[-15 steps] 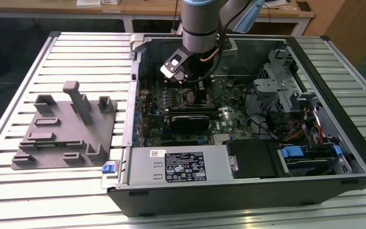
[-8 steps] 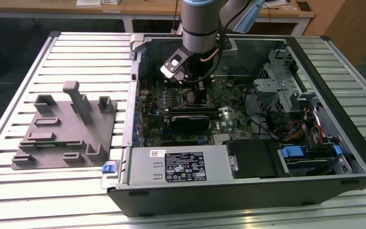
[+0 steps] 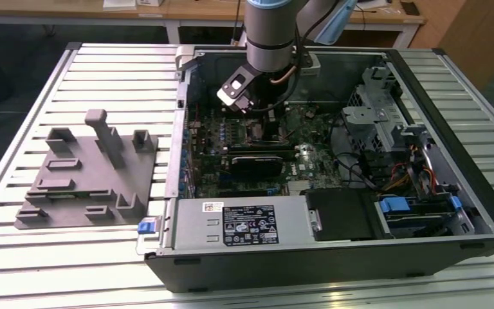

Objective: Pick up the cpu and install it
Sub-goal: 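Place the cpu into insertion slot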

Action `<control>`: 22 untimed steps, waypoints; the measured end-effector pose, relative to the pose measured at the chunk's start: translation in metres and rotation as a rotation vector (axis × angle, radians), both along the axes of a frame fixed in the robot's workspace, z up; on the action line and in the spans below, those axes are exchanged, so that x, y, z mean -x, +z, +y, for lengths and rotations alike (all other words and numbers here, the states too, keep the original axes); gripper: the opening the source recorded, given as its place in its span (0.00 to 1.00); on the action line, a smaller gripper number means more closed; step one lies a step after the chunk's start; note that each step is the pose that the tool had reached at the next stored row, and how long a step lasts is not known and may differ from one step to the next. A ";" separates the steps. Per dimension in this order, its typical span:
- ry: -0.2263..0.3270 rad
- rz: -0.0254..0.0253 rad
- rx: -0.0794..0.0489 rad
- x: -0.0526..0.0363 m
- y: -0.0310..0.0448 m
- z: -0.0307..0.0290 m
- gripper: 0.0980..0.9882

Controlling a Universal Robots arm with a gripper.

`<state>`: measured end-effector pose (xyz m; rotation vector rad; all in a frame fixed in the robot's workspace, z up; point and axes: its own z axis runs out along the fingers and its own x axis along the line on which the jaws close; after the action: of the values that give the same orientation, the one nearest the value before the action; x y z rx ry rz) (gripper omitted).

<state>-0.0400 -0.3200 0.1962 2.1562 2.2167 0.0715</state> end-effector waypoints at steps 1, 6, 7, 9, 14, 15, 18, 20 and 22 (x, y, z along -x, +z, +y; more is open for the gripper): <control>0.000 0.0001 0.000 0.0000 0.0000 0.0000 0.48; 0.000 0.0000 0.000 0.0000 -0.0001 0.0000 0.48; 0.000 0.0000 0.000 0.0000 -0.0002 0.0000 0.48; 0.000 0.0000 0.000 0.0000 -0.0002 0.0000 0.48; 0.000 -0.0002 0.000 0.0000 -0.0012 0.0001 0.56; 0.000 0.0000 0.000 0.0000 -0.0015 0.0001 0.56; 0.000 0.0000 0.000 -0.0002 -0.0023 0.0003 0.56; 0.000 0.0000 -0.001 -0.0001 -0.0027 0.0011 0.56; 0.000 0.0000 -0.001 -0.0001 -0.0030 0.0020 0.56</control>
<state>-0.0399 -0.3180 0.1932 2.1570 2.2172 0.0729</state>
